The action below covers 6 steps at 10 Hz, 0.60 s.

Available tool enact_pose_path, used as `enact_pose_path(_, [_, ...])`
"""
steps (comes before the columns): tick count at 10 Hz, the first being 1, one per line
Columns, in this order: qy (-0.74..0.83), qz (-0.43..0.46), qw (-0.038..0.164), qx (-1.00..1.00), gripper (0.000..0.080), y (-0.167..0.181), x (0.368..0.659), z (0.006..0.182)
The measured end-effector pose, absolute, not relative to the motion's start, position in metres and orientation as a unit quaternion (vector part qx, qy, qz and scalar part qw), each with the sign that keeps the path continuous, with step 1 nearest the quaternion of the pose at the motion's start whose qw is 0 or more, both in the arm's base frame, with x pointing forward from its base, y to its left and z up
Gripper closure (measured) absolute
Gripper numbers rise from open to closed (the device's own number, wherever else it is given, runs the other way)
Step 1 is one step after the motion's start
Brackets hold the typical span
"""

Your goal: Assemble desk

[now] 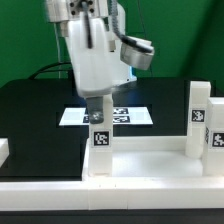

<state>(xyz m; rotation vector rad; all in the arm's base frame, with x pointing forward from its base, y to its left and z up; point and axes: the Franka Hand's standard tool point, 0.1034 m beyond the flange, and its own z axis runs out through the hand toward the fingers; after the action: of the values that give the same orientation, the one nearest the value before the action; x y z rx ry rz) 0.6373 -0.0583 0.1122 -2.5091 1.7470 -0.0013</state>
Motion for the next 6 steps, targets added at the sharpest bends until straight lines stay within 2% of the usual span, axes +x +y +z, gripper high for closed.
enact_pose_path(1, [0.51,0.003,0.044,-0.859,0.0279,-0.051,0.638,0.1147])
enact_pose_path(2, [0.471,-0.003,0.046,-0.881,0.0177,-0.0447,0.638,0.1171])
enact_pose_path(6, [0.352,-0.029,0.042,-0.935,0.0151,-0.0442,0.6348,0.118])
